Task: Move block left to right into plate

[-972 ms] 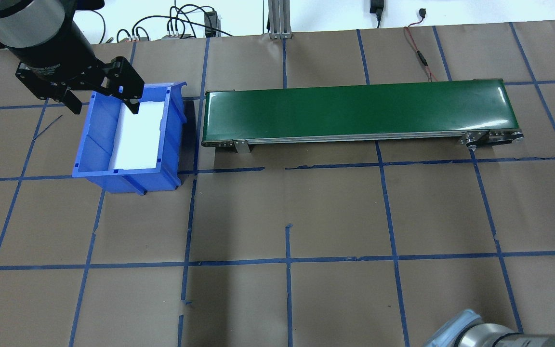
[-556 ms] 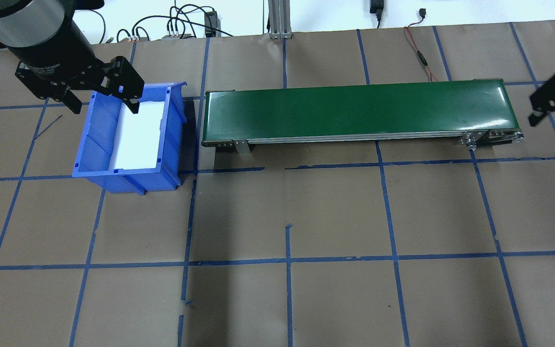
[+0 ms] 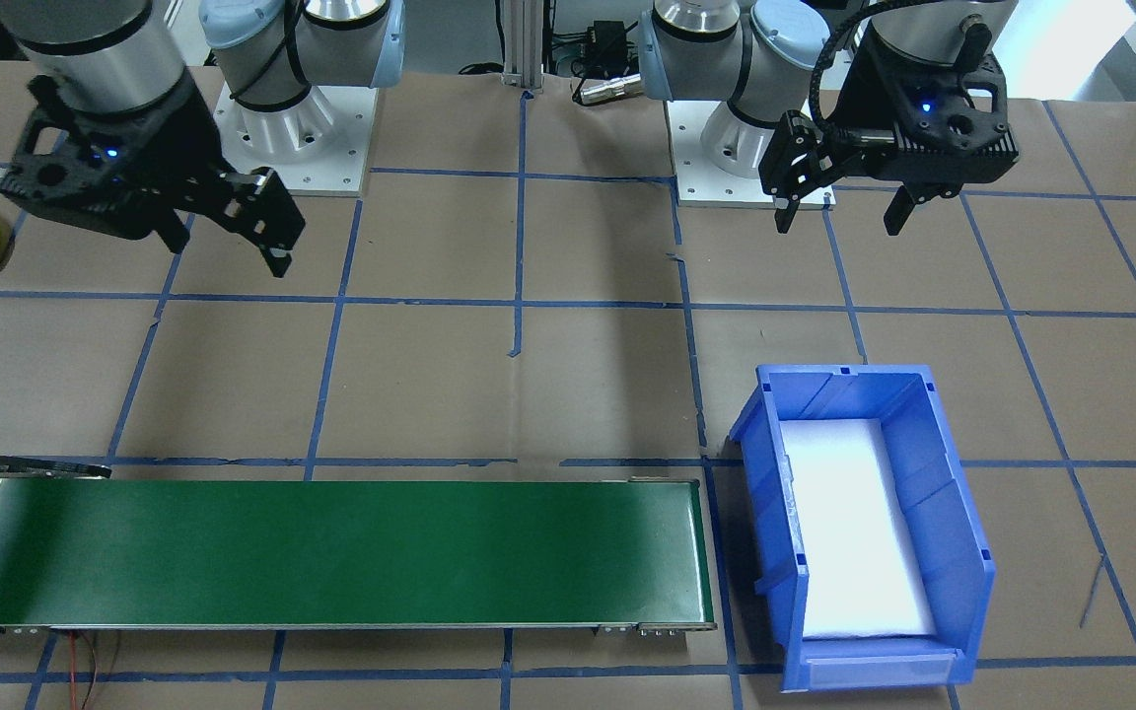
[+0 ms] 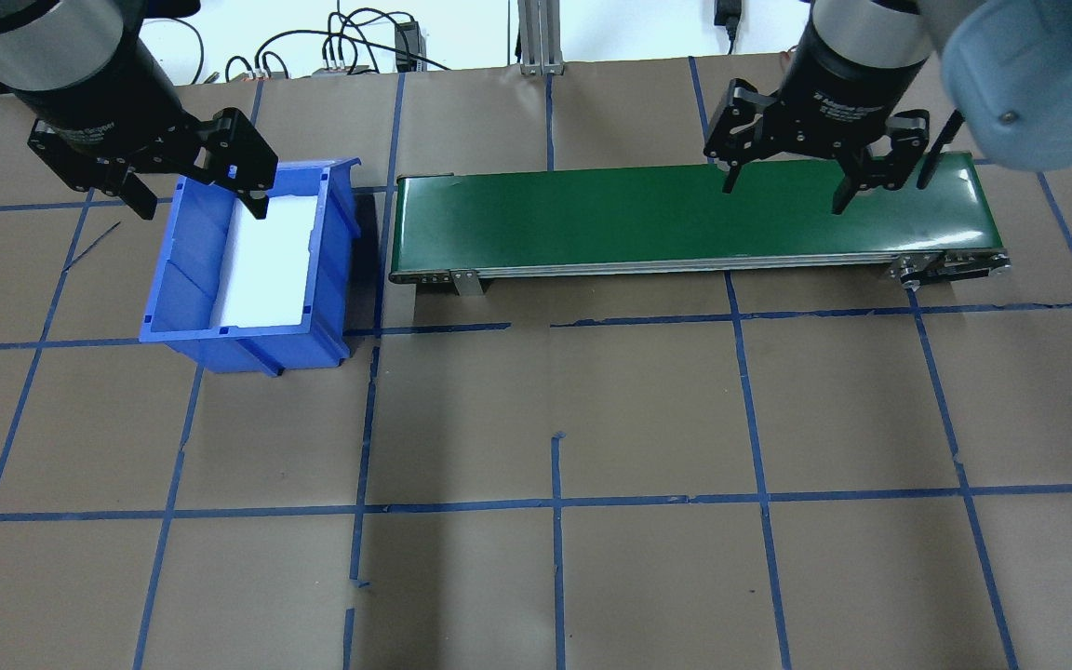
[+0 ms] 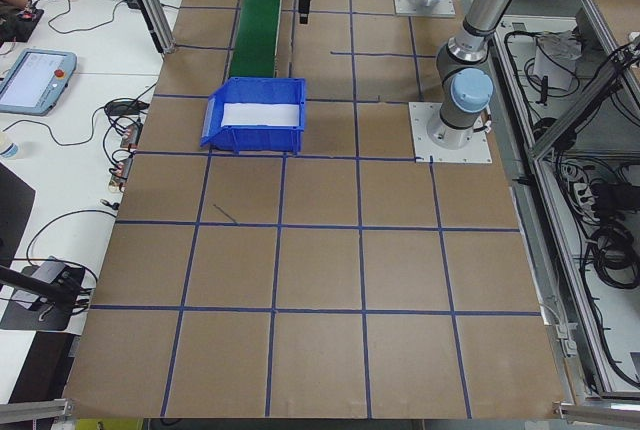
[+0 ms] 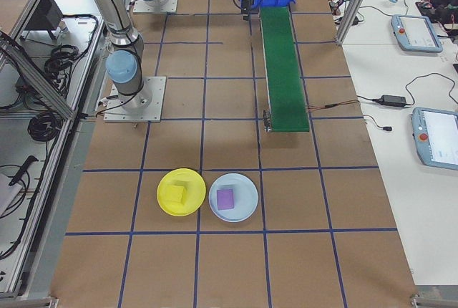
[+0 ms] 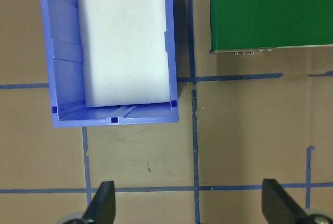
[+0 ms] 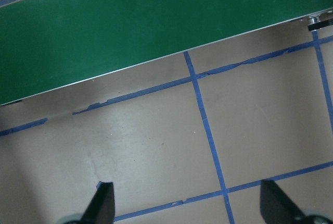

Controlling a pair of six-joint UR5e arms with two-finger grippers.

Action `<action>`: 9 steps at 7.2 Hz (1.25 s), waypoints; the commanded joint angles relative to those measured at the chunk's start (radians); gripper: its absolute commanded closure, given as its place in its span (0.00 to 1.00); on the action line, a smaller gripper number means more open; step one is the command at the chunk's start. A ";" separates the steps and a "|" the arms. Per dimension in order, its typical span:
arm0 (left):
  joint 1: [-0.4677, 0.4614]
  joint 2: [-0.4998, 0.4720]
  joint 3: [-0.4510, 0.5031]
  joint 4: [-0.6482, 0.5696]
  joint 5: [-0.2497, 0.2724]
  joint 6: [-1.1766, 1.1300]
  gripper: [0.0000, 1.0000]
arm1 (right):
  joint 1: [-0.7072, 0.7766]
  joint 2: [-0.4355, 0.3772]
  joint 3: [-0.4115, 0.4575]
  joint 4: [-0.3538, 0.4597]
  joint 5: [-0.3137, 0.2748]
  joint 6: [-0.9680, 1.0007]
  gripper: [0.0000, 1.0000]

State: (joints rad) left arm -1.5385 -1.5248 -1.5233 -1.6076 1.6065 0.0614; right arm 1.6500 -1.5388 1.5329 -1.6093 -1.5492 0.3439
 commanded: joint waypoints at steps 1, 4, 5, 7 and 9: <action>0.000 0.000 -0.002 0.000 0.000 0.000 0.00 | 0.016 -0.004 0.003 -0.001 -0.006 0.001 0.00; 0.000 0.000 0.000 0.002 0.000 -0.002 0.00 | -0.006 -0.007 0.000 0.029 -0.055 -0.082 0.00; 0.000 0.000 0.000 0.002 -0.002 -0.002 0.00 | -0.004 -0.007 0.010 0.022 -0.054 -0.083 0.00; 0.009 0.002 0.006 -0.005 -0.005 -0.003 0.00 | -0.001 -0.010 0.010 0.020 -0.037 -0.083 0.00; 0.012 0.002 0.008 -0.006 -0.004 -0.003 0.00 | 0.007 -0.009 0.012 0.005 -0.039 -0.083 0.00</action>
State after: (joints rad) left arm -1.5293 -1.5235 -1.5166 -1.6125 1.6029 0.0585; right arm 1.6510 -1.5486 1.5435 -1.5974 -1.5881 0.2610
